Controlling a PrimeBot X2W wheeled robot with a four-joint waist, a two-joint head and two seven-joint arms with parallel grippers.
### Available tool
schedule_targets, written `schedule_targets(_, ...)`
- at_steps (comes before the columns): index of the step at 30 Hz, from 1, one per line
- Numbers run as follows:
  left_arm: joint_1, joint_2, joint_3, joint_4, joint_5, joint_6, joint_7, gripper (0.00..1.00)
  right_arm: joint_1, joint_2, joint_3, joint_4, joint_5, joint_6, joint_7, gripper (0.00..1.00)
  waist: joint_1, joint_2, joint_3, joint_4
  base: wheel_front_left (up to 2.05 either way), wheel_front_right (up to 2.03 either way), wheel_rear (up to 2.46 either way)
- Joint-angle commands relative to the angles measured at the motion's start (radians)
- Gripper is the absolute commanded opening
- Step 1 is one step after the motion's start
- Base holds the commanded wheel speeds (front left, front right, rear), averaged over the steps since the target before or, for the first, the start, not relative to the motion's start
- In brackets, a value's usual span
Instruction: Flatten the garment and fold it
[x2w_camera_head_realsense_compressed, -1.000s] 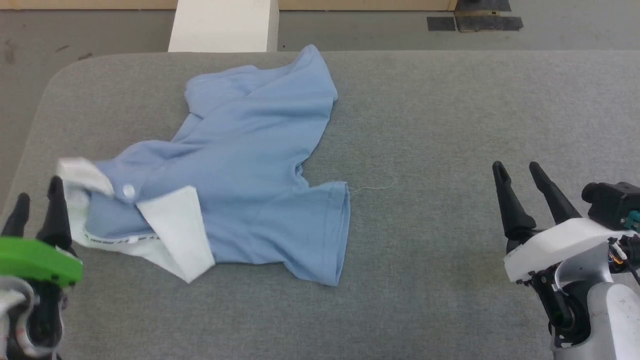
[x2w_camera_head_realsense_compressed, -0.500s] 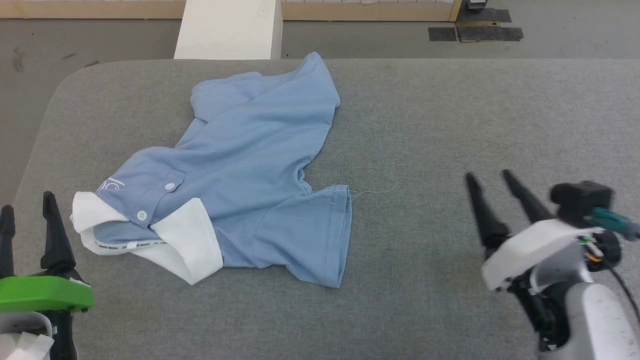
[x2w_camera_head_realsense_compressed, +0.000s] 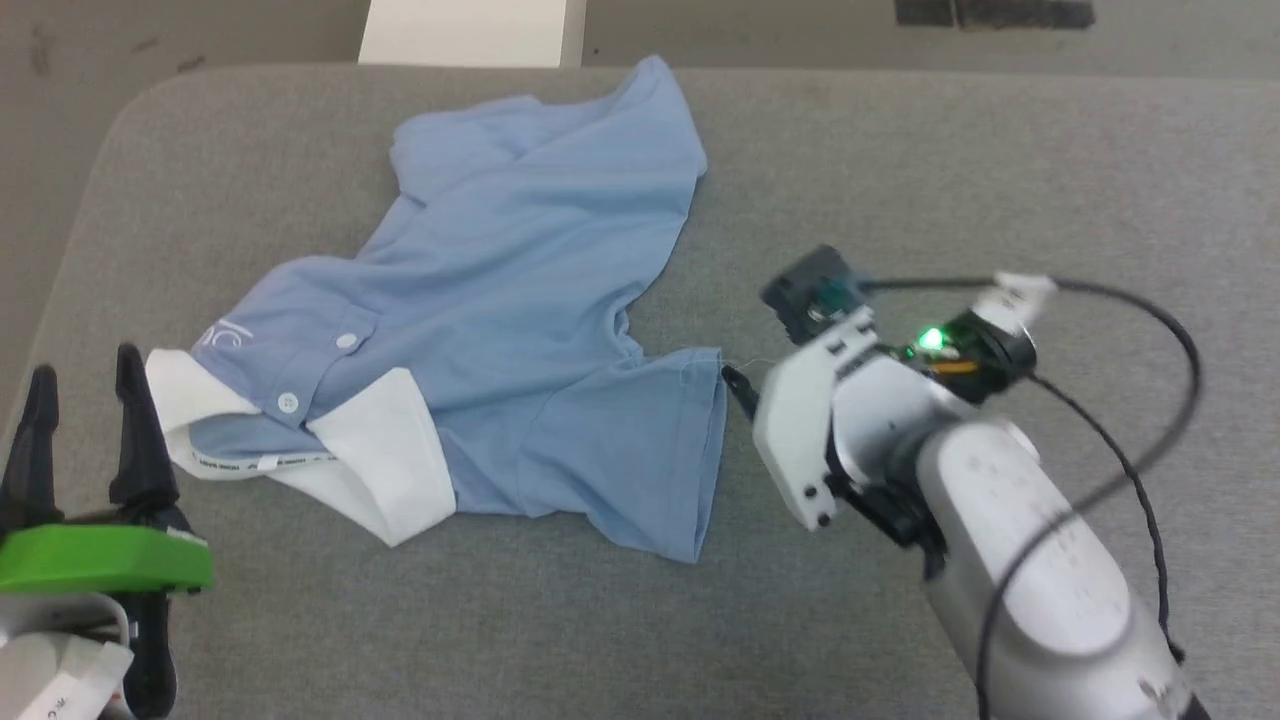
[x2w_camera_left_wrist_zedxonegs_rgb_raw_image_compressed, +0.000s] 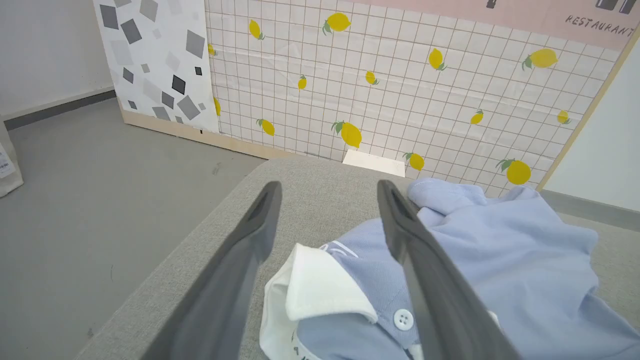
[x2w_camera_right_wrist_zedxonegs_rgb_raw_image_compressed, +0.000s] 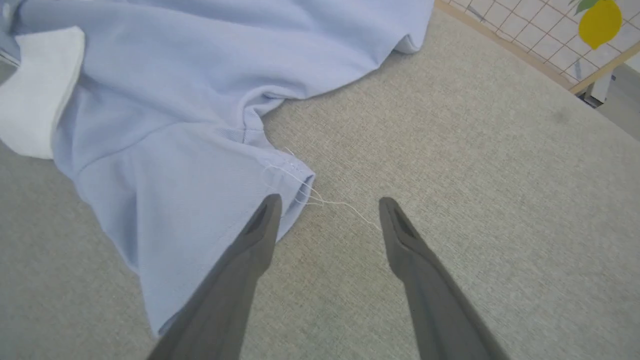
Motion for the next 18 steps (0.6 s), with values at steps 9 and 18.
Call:
schedule_targets(9,-0.075,-0.034,0.027,0.006,0.039,-0.060,-0.007,1.00,-0.189,-0.001,0.168,0.187,0.012,-0.001,0.142,1.00,0.0000,0.0048,0.113,0.044,0.00,0.00,0.00)
schedule_targets(18,-0.104,-0.063,0.054,0.037,0.066,-0.104,-0.007,1.00,-0.194,-0.001,0.328,0.274,0.105,-0.001,0.155,1.00,0.0000,0.0048,0.142,0.042,0.00,0.00,0.00)
